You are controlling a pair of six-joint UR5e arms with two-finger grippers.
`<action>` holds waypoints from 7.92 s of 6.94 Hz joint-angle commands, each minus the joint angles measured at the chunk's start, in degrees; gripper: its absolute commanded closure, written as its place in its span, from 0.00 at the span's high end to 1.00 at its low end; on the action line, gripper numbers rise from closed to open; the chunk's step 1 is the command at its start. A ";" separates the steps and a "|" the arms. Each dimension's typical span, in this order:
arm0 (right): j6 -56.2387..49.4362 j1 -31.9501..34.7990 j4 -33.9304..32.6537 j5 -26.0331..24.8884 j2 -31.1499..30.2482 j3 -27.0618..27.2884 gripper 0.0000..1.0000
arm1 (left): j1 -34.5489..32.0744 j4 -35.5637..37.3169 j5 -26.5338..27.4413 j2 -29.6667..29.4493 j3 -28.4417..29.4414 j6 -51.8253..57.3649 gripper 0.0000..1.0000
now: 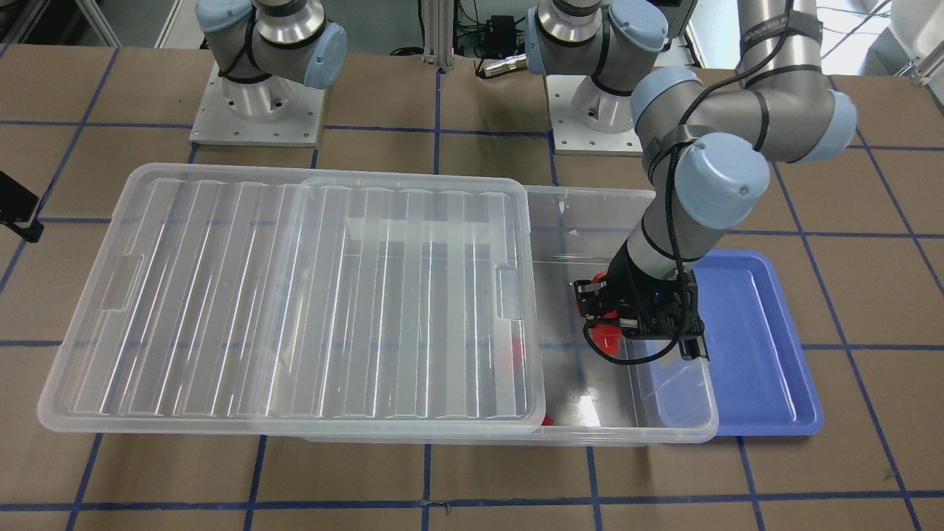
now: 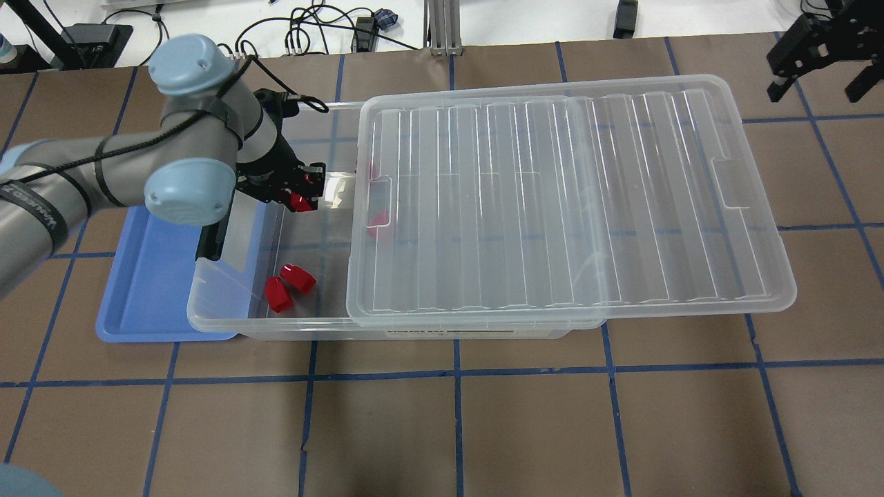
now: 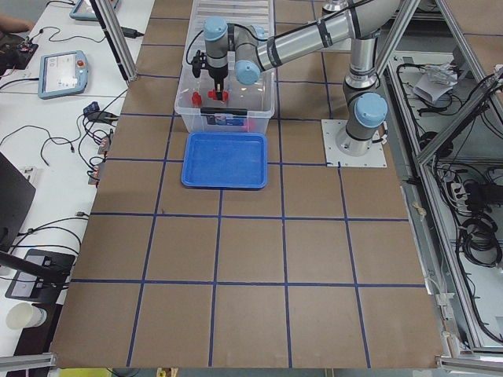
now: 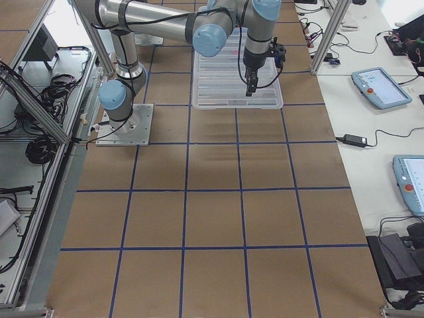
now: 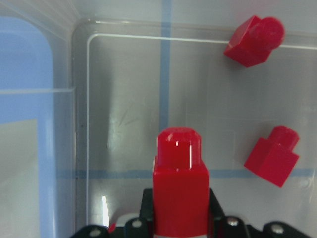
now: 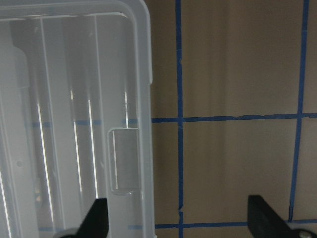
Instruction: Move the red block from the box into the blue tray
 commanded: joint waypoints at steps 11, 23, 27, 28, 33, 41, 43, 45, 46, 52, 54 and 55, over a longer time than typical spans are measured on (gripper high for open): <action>-1.98 -0.60 -17.90 -5.71 2.80 16.82 1.00 | 28.77 15.69 -0.38 -6.19 -12.74 29.40 0.57; 14.02 14.68 -18.52 -4.30 2.54 17.53 1.00 | 2.95 -24.47 4.11 10.77 14.06 4.27 1.00; 14.28 19.60 -19.04 -3.07 2.54 17.53 1.00 | -1.82 -24.21 4.54 9.89 13.62 -3.21 1.00; 14.72 20.05 -19.22 -3.16 2.71 17.44 1.00 | -1.56 -23.95 4.63 9.71 13.54 -3.12 1.00; 16.46 20.84 -3.57 -1.51 -0.52 4.12 1.00 | -1.56 -22.10 4.28 10.94 10.81 -3.30 1.00; 20.96 24.18 1.52 0.45 -0.27 -2.25 1.00 | -1.99 -22.10 4.45 10.42 11.08 -5.50 1.00; 20.96 24.18 1.52 0.44 -0.36 -2.16 1.00 | -1.82 -22.10 4.28 11.29 10.99 -4.63 1.00; 20.96 24.18 1.52 0.44 -0.36 -2.25 1.00 | -1.91 -22.10 4.45 11.38 11.25 -3.74 1.00; 20.96 24.18 1.52 0.45 -0.27 -2.25 1.00 | -1.91 -22.10 4.45 11.47 11.34 -3.74 1.00; 20.96 24.18 1.52 0.45 -0.27 -2.34 1.00 | -1.91 -22.10 4.45 11.29 11.86 -3.74 1.00; 20.96 24.18 1.43 0.45 -0.19 -2.34 1.00 | -1.91 -22.10 4.37 11.12 11.87 -3.83 1.00; 20.96 24.18 1.52 0.45 -0.19 -2.34 1.00 | -2.25 -22.10 4.37 11.20 11.34 -3.83 1.00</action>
